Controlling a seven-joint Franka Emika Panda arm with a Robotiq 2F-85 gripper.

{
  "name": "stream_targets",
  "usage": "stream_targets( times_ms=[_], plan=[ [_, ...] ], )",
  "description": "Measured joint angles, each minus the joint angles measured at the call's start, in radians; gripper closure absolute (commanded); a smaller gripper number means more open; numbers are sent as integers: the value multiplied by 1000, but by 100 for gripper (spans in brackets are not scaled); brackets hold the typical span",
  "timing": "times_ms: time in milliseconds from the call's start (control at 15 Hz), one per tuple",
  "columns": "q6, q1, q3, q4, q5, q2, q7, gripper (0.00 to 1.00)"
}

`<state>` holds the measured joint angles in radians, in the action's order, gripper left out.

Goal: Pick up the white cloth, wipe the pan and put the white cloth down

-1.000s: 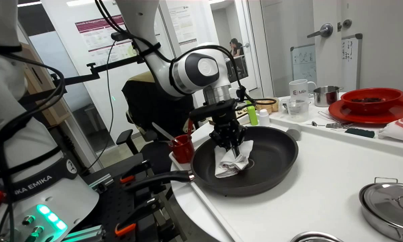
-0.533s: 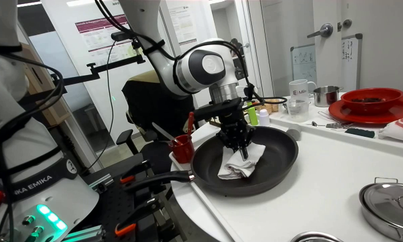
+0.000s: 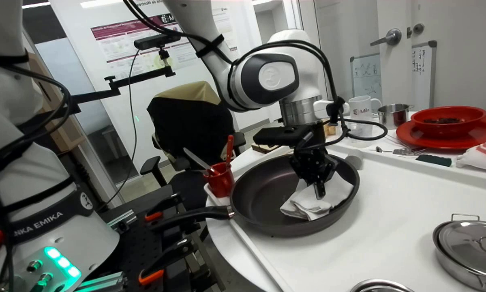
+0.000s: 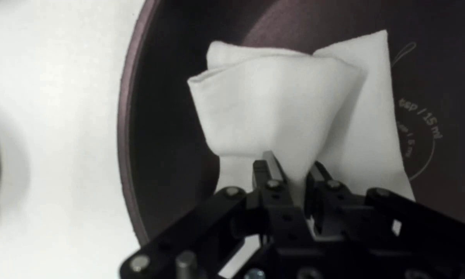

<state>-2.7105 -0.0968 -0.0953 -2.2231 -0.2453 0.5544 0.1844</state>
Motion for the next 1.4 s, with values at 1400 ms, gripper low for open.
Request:
stream_targets(
  times_ms=[1400],
  plan=[
    [-48,35,58,79,107,56,-82,91]
  ],
)
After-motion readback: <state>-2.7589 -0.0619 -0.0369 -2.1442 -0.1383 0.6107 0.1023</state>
